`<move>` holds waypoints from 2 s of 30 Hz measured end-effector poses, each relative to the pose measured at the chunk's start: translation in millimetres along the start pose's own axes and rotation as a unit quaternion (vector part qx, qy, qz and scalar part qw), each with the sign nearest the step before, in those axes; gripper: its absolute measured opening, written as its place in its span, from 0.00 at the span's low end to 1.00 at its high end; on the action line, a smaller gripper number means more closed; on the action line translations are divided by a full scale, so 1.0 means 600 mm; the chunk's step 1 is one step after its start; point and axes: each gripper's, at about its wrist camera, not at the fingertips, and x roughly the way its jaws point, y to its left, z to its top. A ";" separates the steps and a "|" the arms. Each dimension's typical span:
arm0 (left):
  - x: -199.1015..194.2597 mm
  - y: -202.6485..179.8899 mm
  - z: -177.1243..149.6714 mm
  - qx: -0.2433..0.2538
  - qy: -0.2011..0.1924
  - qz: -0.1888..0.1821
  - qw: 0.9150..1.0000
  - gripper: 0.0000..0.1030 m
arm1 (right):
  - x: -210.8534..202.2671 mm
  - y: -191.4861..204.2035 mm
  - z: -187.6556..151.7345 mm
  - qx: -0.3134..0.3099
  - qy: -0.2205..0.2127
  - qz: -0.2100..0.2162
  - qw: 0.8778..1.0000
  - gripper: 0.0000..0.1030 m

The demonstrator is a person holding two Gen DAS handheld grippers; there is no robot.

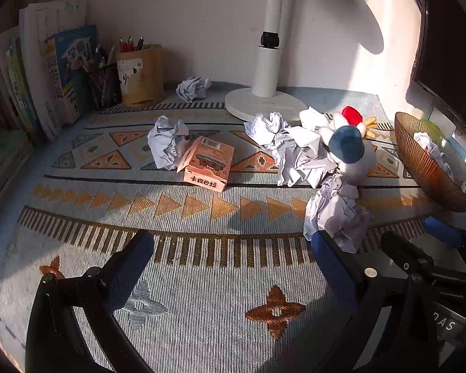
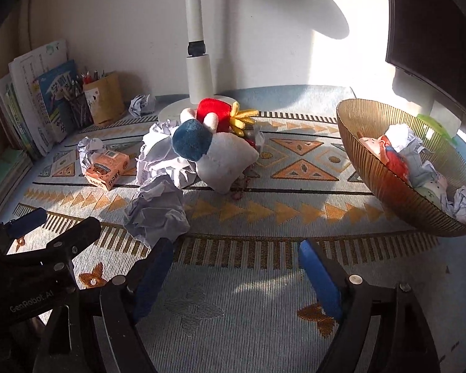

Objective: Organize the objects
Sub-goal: 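Grasp the orange snack box with the left gripper while the right grasps a paper ball, then carry the orange box and paper ball over the amber bowl with both grippers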

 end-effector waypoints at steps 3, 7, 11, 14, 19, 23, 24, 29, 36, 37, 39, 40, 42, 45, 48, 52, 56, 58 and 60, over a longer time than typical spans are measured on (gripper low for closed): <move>0.001 0.002 0.001 -0.004 0.003 -0.006 1.000 0.98 | 0.000 -0.002 0.000 0.004 0.000 -0.001 1.000 0.85; 0.002 0.003 0.001 -0.006 0.005 -0.006 1.000 0.98 | -0.001 0.001 -0.001 0.000 -0.002 -0.003 1.000 0.86; 0.000 0.006 0.001 -0.012 0.004 -0.011 1.000 0.98 | -0.002 0.003 -0.002 -0.001 -0.003 -0.004 1.000 0.86; -0.010 0.019 0.002 -0.033 -0.008 -0.002 0.999 0.98 | -0.004 0.003 -0.001 -0.005 -0.005 0.003 1.000 0.86; -0.015 0.079 0.026 -0.084 0.003 -0.050 0.995 0.97 | -0.009 0.020 0.005 -0.021 0.004 0.016 1.000 0.86; 0.029 0.118 0.073 -0.112 0.042 -0.124 0.985 0.97 | -0.002 0.055 0.029 -0.030 0.015 0.046 0.998 0.86; 0.044 0.118 0.083 -0.112 0.045 -0.125 0.985 0.96 | 0.006 0.067 0.031 -0.042 0.017 0.041 0.998 0.86; 0.108 0.093 0.109 -0.078 0.072 -0.096 0.990 0.74 | 0.052 0.088 0.030 -0.047 0.048 0.049 0.997 0.85; 0.140 0.076 0.109 -0.059 0.086 -0.106 0.989 0.38 | 0.082 0.102 0.029 -0.062 0.079 0.049 0.994 0.48; 0.140 0.076 0.108 -0.060 0.087 -0.113 0.988 0.37 | 0.078 0.101 0.029 -0.062 0.072 0.048 0.994 0.48; 0.134 0.080 0.105 -0.064 0.085 -0.114 0.988 0.37 | 0.066 0.096 0.029 -0.056 0.056 0.045 0.996 0.48; 0.130 0.083 0.102 -0.068 0.084 -0.115 0.987 0.36 | 0.059 0.093 0.028 -0.054 0.050 0.049 0.996 0.48; 0.114 0.087 0.089 -0.076 0.088 -0.127 0.985 0.36 | 0.046 0.087 0.023 -0.051 0.048 0.057 0.996 0.47; 0.068 0.083 0.058 -0.075 0.086 -0.146 0.983 0.36 | 0.017 0.074 0.003 -0.054 0.048 0.061 0.996 0.47; 0.020 0.073 0.016 -0.061 0.088 -0.156 0.982 0.36 | -0.011 0.055 -0.021 -0.054 0.050 0.059 0.996 0.48; 0.010 0.060 -0.028 -0.057 0.107 -0.168 0.978 0.38 | -0.014 0.031 -0.045 -0.043 0.055 0.049 0.996 0.48; -0.001 0.055 -0.039 -0.030 0.104 -0.164 0.980 0.58 | -0.002 0.016 -0.054 -0.021 0.066 0.060 0.996 0.48; -0.013 0.057 -0.047 -0.014 0.098 -0.133 0.986 0.84 | -0.004 0.012 -0.055 -0.018 0.063 0.065 0.996 0.48; -0.019 0.063 -0.055 -0.004 0.092 -0.097 0.991 0.92 | -0.002 0.012 -0.056 -0.016 0.065 0.066 0.996 0.48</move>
